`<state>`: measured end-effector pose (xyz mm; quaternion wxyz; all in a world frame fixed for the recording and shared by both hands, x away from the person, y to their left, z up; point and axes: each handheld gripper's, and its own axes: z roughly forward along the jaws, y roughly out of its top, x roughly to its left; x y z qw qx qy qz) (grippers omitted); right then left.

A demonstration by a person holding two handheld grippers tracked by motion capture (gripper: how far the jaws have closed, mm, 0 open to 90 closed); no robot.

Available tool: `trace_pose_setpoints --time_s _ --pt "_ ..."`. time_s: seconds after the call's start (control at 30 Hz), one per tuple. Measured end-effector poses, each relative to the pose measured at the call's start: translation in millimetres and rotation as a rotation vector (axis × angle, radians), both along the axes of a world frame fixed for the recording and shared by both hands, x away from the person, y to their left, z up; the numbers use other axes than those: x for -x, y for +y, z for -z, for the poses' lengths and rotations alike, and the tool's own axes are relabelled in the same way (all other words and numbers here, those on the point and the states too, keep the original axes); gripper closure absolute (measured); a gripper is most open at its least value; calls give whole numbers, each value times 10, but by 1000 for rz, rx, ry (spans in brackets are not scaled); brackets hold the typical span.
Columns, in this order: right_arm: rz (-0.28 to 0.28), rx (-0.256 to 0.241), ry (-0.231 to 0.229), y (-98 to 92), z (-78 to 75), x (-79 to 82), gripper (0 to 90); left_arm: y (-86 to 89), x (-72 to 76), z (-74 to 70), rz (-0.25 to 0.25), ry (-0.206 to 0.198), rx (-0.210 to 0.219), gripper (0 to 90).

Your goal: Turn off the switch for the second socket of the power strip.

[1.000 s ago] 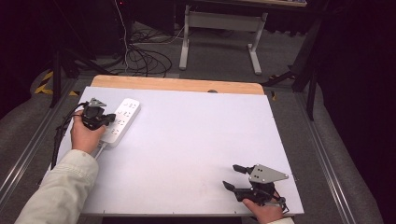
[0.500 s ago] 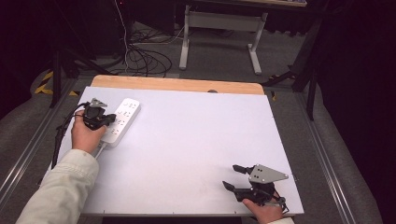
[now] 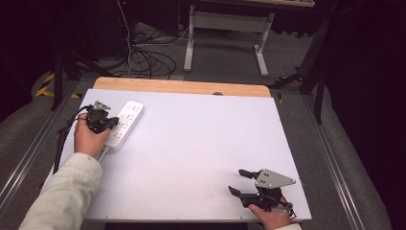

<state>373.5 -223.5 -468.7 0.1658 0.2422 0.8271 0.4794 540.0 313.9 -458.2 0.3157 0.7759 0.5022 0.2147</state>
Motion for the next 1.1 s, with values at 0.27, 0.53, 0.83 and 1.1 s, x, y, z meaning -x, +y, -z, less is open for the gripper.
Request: trace_pose_setpoints --time_s 0.27,0.53,0.83,1.1 --pt "0 3 -2 2 -2 1 332 -27 2 -8 10 12 0 899" --pt "-2 3 -5 -5 -3 2 332 -12 17 -24 -16 9 -54 899" --pt "-6 5 0 7 0 -2 332 17 13 -11 -5 6 -27 899" --pt "-5 9 -1 10 3 -2 332 -19 18 -20 -2 4 -69 899"
